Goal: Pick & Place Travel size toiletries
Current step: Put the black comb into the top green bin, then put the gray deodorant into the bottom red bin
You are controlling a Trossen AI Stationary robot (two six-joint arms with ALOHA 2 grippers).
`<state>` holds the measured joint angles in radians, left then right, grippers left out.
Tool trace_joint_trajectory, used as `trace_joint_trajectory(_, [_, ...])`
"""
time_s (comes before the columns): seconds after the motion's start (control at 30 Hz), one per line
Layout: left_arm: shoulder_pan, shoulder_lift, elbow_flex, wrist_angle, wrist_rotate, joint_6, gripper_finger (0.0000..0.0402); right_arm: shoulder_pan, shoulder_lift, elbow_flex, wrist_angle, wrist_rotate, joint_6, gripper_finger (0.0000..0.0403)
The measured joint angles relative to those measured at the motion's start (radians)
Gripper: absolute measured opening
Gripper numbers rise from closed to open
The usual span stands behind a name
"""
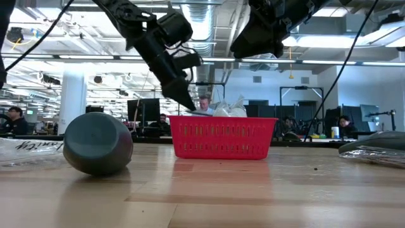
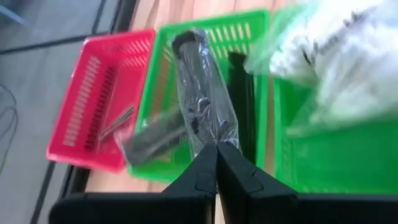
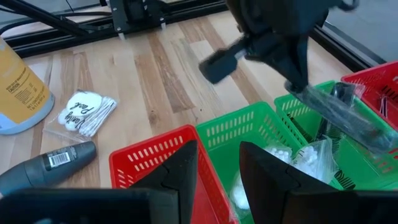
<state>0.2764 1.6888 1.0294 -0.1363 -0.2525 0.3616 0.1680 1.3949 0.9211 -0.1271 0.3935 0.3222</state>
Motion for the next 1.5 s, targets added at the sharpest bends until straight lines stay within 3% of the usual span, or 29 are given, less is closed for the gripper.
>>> trace_joint_trajectory(0.7, [0.050, 0.051, 0.004, 0.050, 0.086, -0.002, 0.0004, 0.000, 0.000, 0.000, 0.001, 0.000, 0.000, 0.0111])
trace_joint_trajectory(0.9, [0.055, 0.051, 0.004, 0.057, 0.076, -0.009, 0.0041, 0.000, 0.000, 0.000, 0.001, 0.000, 0.001, 0.0111])
trace_joint_trajectory(1.17, [0.038, 0.016, 0.003, 0.035, 0.081, -0.131, 0.0115, 0.016, 0.000, 0.000, -0.039, 0.000, 0.022, 0.0111])
trace_joint_trajectory(1.3, [-0.004, -0.069, -0.038, 0.013, 0.151, -0.219, 0.0132, 0.037, 0.000, 0.000, -0.139, 0.000, 0.116, 0.0111])
trace_joint_trajectory(1.5, [-0.119, -0.176, -0.152, 0.028, 0.154, -0.341, 0.0136, 0.080, 0.000, -0.001, -0.315, 0.000, 0.317, 0.0111])
